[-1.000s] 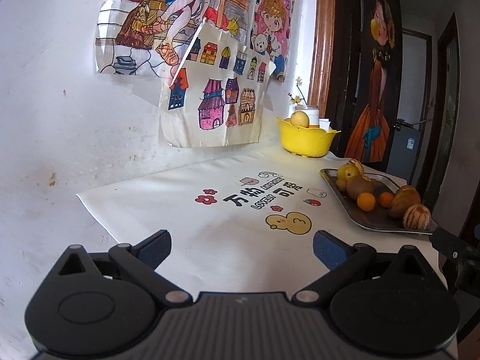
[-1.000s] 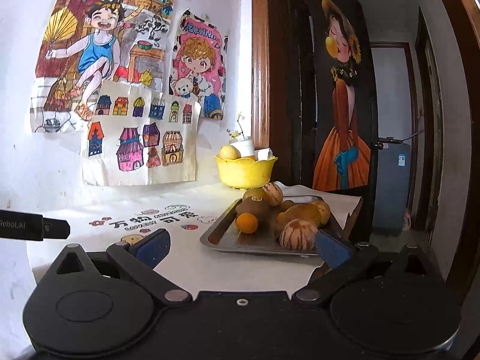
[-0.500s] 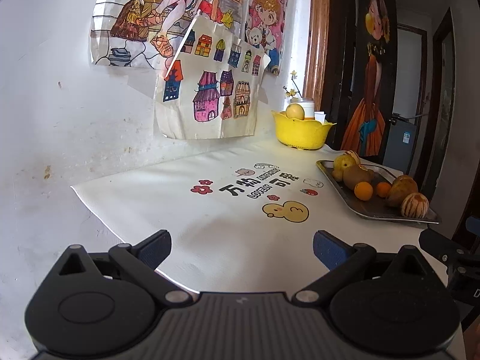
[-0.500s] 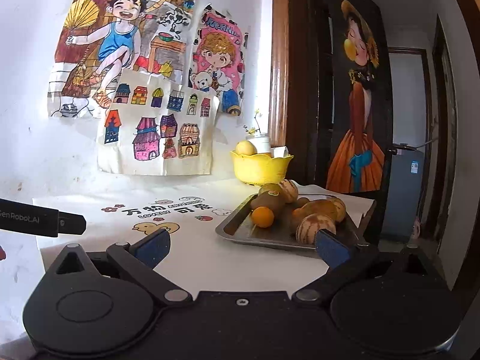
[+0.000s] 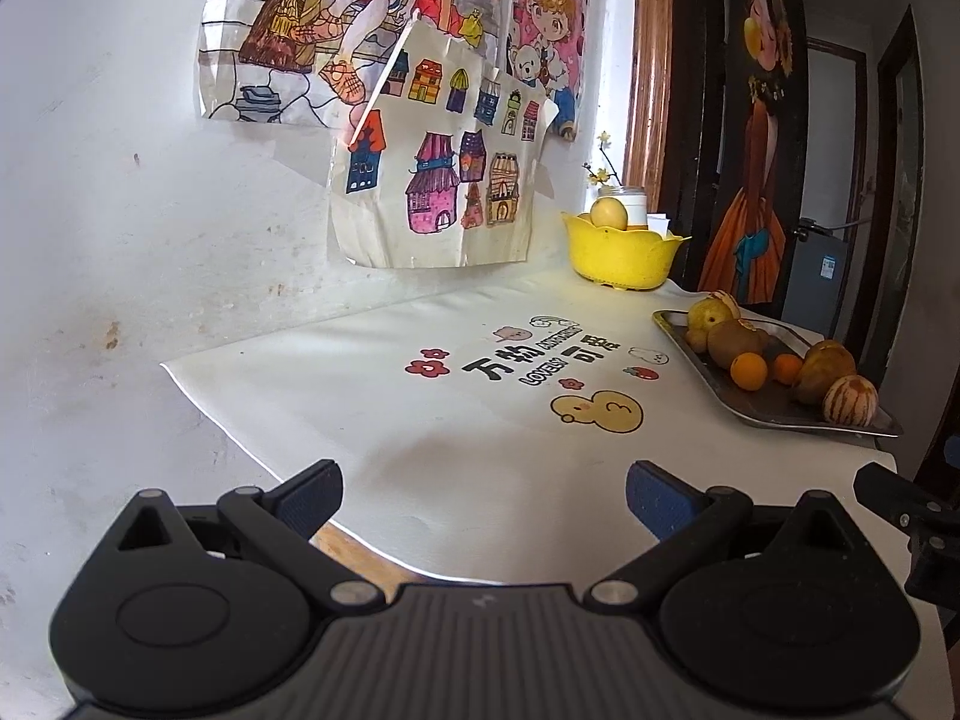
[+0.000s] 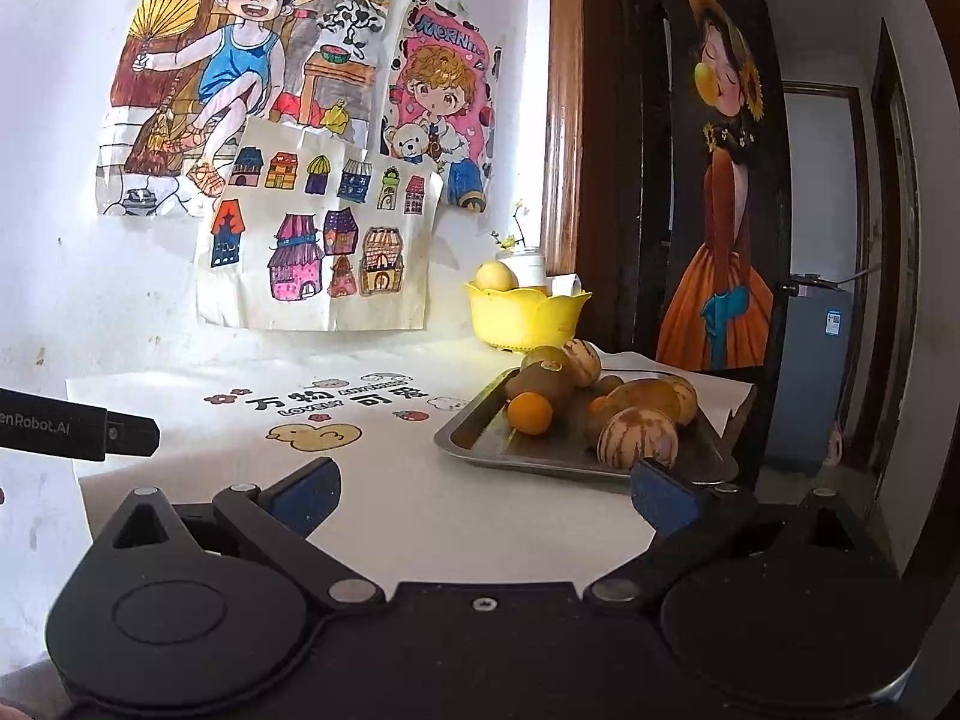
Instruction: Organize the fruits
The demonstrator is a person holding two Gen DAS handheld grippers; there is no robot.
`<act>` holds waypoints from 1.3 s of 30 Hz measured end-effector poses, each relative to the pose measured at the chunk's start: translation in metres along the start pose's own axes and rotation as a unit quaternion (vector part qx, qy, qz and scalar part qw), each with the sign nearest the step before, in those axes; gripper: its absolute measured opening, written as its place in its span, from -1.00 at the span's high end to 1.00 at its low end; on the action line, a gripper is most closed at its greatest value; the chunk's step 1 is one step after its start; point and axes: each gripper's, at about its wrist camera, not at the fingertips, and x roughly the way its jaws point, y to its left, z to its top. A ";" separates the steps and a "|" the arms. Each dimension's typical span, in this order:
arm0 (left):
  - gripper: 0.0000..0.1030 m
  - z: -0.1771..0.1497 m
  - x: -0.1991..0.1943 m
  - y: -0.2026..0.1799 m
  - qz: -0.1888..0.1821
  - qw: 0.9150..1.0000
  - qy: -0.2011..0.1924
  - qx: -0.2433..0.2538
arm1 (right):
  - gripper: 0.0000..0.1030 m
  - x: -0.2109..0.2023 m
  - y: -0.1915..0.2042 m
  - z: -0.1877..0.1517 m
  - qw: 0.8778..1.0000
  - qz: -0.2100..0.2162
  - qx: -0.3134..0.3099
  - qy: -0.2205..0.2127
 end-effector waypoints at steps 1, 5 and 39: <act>-0.99 0.000 0.000 0.000 0.001 1.000 0.000 0.000 | -0.99 0.000 0.000 0.000 1.000 0.001 -0.001 0.000; -0.99 0.000 0.001 0.001 0.001 1.000 0.002 0.000 | -0.99 0.001 0.001 0.000 1.000 0.002 -0.002 0.002; -0.99 0.000 0.000 0.001 -0.002 1.000 0.005 -0.001 | -0.99 0.000 0.003 -0.001 1.000 0.003 -0.004 0.002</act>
